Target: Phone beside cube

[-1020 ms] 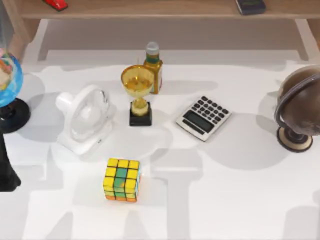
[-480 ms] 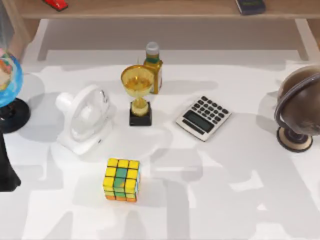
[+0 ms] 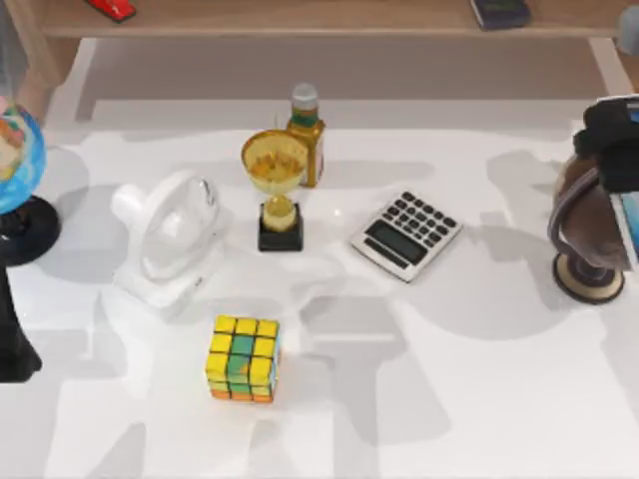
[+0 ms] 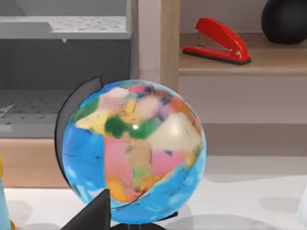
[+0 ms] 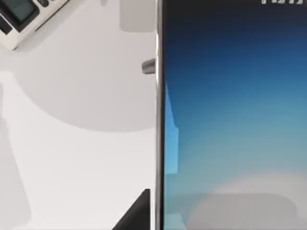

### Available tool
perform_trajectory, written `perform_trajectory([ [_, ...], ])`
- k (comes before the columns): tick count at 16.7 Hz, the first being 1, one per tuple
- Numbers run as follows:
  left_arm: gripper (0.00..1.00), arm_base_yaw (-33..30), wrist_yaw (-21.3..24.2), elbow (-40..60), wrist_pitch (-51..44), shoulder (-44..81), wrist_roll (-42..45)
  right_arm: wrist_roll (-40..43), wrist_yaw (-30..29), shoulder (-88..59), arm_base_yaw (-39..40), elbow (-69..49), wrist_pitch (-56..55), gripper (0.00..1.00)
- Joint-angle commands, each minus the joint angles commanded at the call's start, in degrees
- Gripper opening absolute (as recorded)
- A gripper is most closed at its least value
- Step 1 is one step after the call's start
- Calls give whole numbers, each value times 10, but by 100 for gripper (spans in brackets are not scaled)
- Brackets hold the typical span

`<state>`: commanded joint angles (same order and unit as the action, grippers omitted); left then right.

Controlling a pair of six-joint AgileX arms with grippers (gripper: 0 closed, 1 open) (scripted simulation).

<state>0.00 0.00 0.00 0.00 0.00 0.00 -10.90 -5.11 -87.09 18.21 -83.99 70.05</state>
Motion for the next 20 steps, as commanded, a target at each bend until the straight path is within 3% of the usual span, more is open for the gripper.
perform_trajectory([
  [6, 100, 0, 0, 0, 0, 0, 0, -160, 18, -116, 141, -39, -17, 0],
  [12, 100, 0, 0, 0, 0, 0, 0, -292, 35, -226, 227, -38, -49, 0],
  [20, 100, 0, 0, 0, 0, 0, 0, -333, 42, -260, 251, -36, -63, 0],
])
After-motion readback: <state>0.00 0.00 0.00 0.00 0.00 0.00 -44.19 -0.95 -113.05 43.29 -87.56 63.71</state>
